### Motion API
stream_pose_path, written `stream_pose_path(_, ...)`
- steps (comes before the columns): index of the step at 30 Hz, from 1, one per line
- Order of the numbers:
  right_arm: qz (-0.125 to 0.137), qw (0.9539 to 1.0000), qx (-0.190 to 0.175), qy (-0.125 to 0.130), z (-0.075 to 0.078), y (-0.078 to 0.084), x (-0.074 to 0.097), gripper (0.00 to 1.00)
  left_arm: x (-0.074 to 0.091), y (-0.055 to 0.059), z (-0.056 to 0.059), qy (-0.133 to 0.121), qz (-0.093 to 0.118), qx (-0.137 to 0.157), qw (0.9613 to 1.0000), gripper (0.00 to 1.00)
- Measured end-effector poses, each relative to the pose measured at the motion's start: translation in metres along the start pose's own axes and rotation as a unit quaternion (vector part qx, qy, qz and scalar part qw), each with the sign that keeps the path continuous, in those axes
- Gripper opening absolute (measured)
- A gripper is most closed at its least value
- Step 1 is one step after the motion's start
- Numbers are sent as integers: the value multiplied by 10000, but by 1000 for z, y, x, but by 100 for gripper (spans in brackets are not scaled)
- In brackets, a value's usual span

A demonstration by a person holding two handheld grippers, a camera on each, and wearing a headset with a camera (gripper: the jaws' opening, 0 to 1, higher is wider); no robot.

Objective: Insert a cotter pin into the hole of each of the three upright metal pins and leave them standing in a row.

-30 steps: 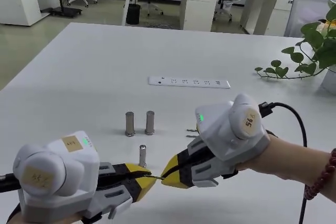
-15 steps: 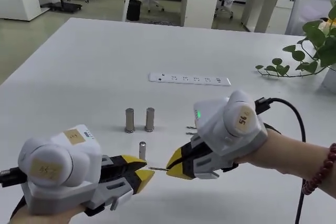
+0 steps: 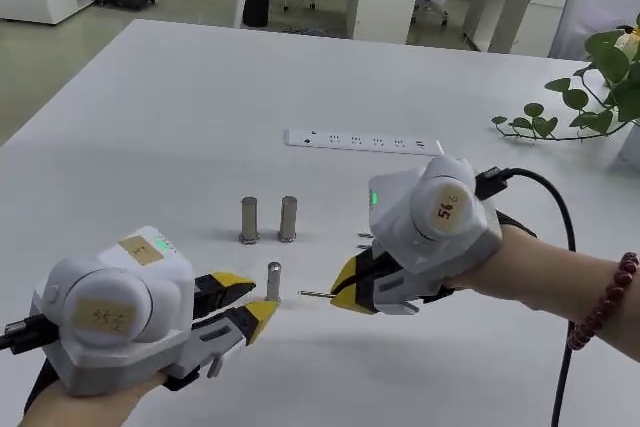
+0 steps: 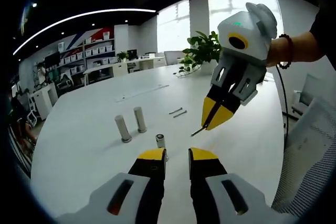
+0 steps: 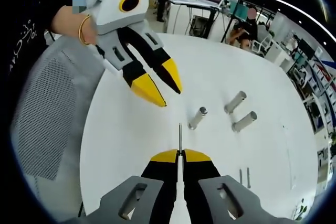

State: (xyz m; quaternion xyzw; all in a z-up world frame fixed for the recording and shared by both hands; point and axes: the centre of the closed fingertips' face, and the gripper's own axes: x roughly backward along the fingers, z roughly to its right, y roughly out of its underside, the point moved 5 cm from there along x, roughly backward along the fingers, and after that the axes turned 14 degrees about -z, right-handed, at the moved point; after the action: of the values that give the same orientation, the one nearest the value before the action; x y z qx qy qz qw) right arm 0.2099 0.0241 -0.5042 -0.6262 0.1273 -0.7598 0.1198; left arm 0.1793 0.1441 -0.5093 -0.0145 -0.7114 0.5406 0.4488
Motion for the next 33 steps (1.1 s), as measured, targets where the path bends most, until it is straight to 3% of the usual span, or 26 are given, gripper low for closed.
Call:
stream_pose_path(3, -51, 10000, -14, 20, 5, 0, -3, 0, -8, 5, -4, -103, -165, -42, 9998, 17)
stream_pose_path(6, -69, 10000, -29, 54, 9, -1, -5, 0, -11, 4, -6, -116, -101, 34, 9999, 17)
stream_pose_path(12, -42, 9999, -119, 50, 19, 1, -8, 0, -22, 7, -13, -301, -327, 86, 9990, 18)
stream_pose_path(20, -1, 9998, -198, 3, 25, 2, -13, 0, -35, 13, -13, -345, -495, 189, 9980, 18)
stream_pose_path(33, 252, 9995, -196, -37, 30, -5, -14, 0, -56, 11, -17, -438, -557, 191, 9973, 18)
